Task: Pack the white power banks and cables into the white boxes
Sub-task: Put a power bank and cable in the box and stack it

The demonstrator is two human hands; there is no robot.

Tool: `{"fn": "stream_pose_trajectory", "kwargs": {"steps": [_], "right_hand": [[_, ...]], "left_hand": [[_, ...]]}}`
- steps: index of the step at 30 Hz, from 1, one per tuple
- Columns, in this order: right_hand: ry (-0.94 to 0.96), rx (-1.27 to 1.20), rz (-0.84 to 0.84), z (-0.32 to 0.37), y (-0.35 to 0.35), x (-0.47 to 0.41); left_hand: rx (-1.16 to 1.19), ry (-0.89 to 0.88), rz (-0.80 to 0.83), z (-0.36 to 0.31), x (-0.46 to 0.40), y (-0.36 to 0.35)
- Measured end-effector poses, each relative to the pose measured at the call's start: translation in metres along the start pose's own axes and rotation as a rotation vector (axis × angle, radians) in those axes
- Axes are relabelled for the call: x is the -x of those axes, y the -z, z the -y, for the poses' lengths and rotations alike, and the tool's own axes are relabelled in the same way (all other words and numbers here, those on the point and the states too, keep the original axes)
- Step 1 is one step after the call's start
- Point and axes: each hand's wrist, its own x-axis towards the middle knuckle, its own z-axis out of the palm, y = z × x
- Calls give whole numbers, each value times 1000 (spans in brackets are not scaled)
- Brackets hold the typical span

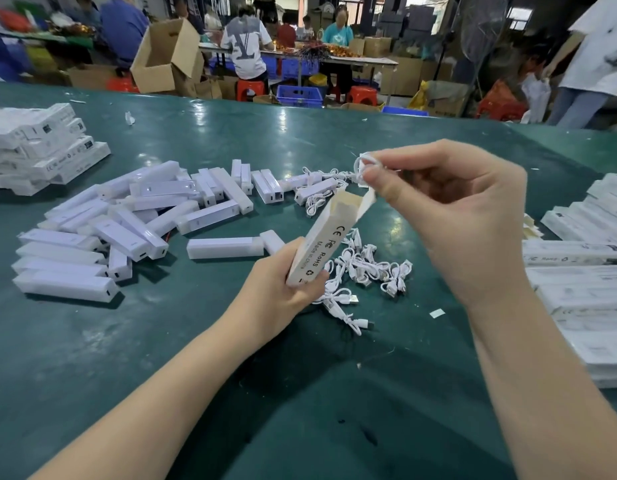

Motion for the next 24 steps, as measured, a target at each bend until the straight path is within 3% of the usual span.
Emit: {"fn": "stream_pose_trajectory", "kwargs": {"steps": [6, 20, 24], "right_hand": [[16, 290, 91, -3, 1, 2], [-180, 171, 242, 3, 16, -6], [-173, 166, 138, -2, 6, -3]], "left_hand": [[0, 8, -6, 2, -2, -2], [-58, 6, -19, 4, -1, -5], [-82, 31, -33, 3, -1, -4]]}}
